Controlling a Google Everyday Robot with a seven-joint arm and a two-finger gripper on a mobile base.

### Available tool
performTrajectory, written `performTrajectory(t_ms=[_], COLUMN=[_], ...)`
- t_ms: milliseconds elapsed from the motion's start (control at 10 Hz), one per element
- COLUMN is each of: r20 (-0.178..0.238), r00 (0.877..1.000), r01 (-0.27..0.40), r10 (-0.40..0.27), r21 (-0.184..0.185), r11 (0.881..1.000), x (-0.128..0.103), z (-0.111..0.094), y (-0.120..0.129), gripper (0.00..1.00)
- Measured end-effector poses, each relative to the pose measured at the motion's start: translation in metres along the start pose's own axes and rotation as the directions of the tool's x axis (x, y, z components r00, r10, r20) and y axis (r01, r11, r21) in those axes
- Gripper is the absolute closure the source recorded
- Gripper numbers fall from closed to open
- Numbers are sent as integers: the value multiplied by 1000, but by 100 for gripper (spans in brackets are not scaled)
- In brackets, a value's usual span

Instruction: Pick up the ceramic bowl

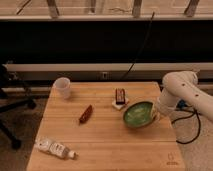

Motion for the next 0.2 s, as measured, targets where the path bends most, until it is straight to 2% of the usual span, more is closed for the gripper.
performTrajectory(t_ms=[200], r20=[-1], r00=[1000], r01=[3], r10=[-3], r21=[-1], r11=[1000], x=[0], z=[-3], y=[-1], gripper=[100])
